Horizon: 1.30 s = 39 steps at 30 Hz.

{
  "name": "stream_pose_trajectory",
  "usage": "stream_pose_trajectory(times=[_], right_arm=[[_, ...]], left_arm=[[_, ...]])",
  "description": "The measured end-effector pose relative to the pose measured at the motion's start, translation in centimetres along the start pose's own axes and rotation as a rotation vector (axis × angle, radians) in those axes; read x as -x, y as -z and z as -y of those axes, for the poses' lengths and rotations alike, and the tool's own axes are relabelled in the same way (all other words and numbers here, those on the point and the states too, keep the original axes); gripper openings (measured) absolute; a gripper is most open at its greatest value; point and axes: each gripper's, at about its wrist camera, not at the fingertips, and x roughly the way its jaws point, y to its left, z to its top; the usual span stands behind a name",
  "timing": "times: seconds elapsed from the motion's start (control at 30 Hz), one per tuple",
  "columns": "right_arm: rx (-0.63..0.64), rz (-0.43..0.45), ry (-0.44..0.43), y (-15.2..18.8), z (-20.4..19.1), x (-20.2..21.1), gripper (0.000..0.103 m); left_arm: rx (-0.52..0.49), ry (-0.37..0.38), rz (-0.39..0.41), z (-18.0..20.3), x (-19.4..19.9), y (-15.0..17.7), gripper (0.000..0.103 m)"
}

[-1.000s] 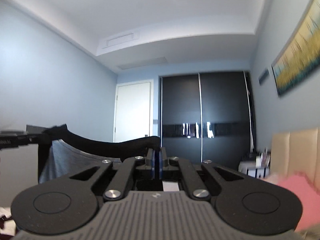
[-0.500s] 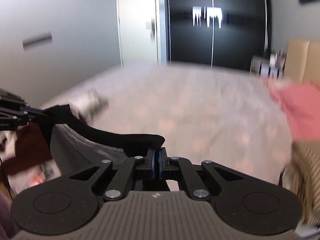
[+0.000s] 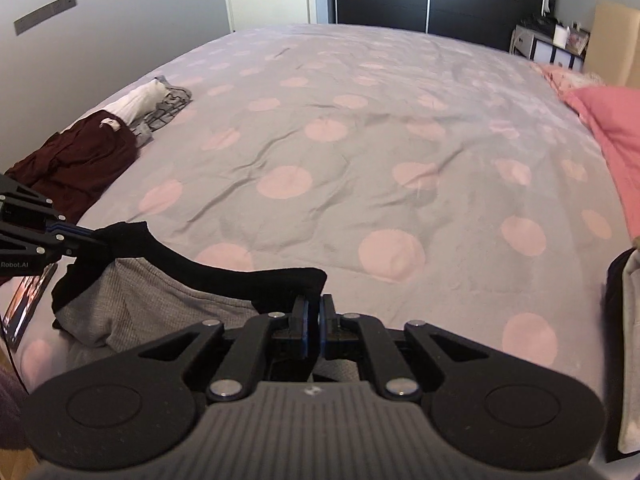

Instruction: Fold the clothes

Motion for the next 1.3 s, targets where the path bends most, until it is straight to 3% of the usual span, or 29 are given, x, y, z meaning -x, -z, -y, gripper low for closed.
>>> stream_pose_trajectory(times=[0.13,0.27,0.37,0.53,0.73,0.83,0.9,1.0,1.03,1.13,1.3], right_arm=[[-0.069,0.022,-0.013,-0.8,0.9,0.3,0.039],[-0.148,0.063,-0.061,-1.6,1.6,2.0,0.041],[-0.149,0.071,-0.075,-1.4,1.2,3.3,0.041],[-0.13,0.05,-0.036,0.8,-0.7,4.7,0.041],[-0.066,-0.019,-0.091,2.7,-3.9,3.5,0.042],[-0.027,-0.039,-0.078,2.7,-4.9,2.4,0.047],[-0.006,-0.046,-0.057,2.6,-5.4,1.8,0.047],[-0.036,-0.015,-0.016,2.0,-4.4,2.0,0.049],[-0.049,-0.003,-0.012,1.9,-4.0,2.2,0.054],[-0.069,0.001,-0.004,1.9,-2.9,2.4,0.059],[-0.101,-0.022,-0.05,2.9,-1.8,2.2,0.061]], left_arm=[[0.091,0.041,0.032,-2.1,0.9,0.3,0.013],[0.138,0.053,0.064,-3.1,2.6,-0.4,0.019],[0.12,0.052,0.017,-2.9,2.2,0.3,0.019],[0.09,0.05,-0.06,-2.7,1.7,1.6,0.03],[0.054,0.047,-0.153,-2.5,1.1,3.1,0.03],[0.043,0.047,-0.169,-2.3,0.6,3.3,0.03],[0.039,0.058,-0.167,-2.3,0.5,3.2,0.026],[0.054,0.079,-0.164,-2.4,0.6,3.2,0.009],[0.058,0.075,-0.159,-2.4,0.6,3.3,0.003],[0.082,0.066,-0.126,-2.6,1.1,3.2,0.001],[0.124,-0.029,-0.074,-4.0,3.0,2.7,0.001]])
